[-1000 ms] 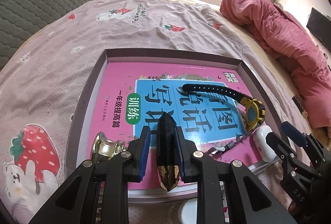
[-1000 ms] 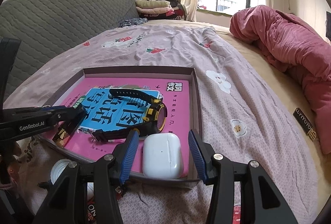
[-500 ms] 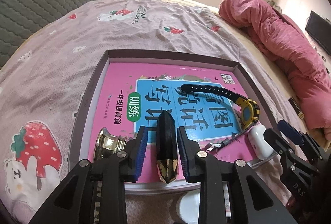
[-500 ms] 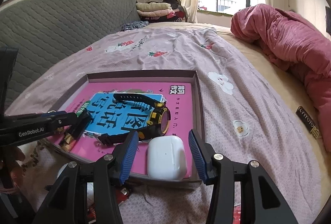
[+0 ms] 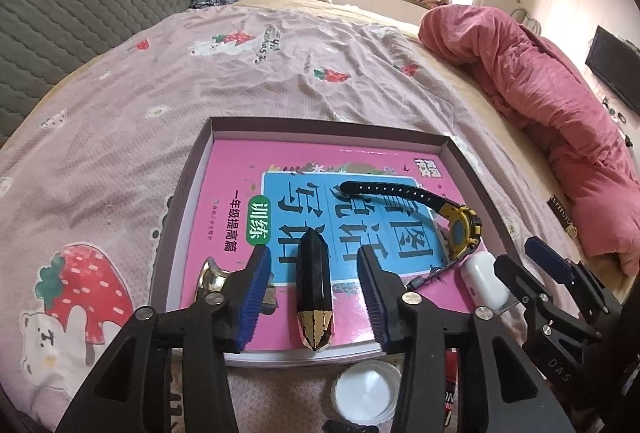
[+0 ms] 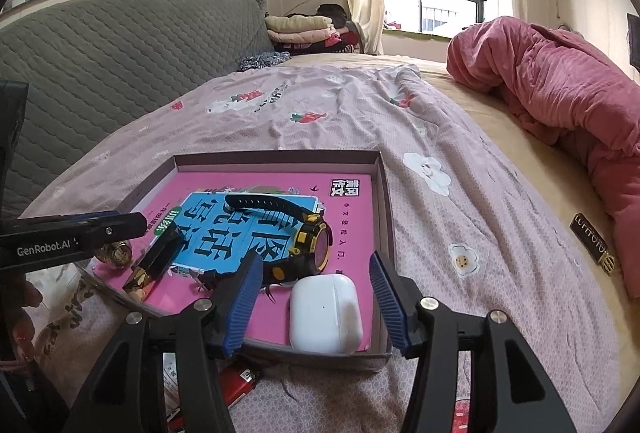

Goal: Organize rigid objects
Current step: 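Lower the pen onto the book beside the brass knob and open the left tool, then withdraw both open tools from the tray toward the remaining objects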

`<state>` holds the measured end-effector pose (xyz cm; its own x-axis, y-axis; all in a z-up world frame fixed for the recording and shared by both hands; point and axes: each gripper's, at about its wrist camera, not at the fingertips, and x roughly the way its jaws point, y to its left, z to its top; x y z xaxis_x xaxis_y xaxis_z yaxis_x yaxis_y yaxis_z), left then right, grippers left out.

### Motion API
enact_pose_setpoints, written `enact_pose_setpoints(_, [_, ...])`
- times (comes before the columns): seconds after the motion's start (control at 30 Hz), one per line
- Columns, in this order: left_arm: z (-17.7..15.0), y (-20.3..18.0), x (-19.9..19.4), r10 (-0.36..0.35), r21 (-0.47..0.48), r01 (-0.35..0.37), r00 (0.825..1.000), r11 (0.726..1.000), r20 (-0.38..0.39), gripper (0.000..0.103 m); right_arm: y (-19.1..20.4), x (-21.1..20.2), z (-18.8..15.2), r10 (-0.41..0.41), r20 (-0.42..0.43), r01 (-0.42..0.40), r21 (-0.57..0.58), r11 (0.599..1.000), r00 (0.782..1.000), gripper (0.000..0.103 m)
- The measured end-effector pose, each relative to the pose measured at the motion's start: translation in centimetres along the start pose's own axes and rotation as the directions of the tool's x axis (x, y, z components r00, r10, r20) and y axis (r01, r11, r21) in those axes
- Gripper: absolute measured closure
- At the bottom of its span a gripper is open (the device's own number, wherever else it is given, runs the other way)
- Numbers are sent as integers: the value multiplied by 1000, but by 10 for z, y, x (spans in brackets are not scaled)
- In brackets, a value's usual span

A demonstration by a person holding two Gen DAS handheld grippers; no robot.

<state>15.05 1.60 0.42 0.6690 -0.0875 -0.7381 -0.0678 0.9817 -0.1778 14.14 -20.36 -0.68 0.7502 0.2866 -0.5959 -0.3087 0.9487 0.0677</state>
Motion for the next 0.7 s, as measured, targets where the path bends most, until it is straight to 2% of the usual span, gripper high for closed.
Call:
enact_pose_setpoints(0.5, [-5,-6,-21,6,20,-7,1000,1000,13,45,-1,-21,4,23,55,-23,4,1000,998,48])
enact_pose_setpoints(0.7, [-3,-11,-33,7,36,-8,999,999,39,41,1,-27,0,9,40,-8,-12,1000,999,48])
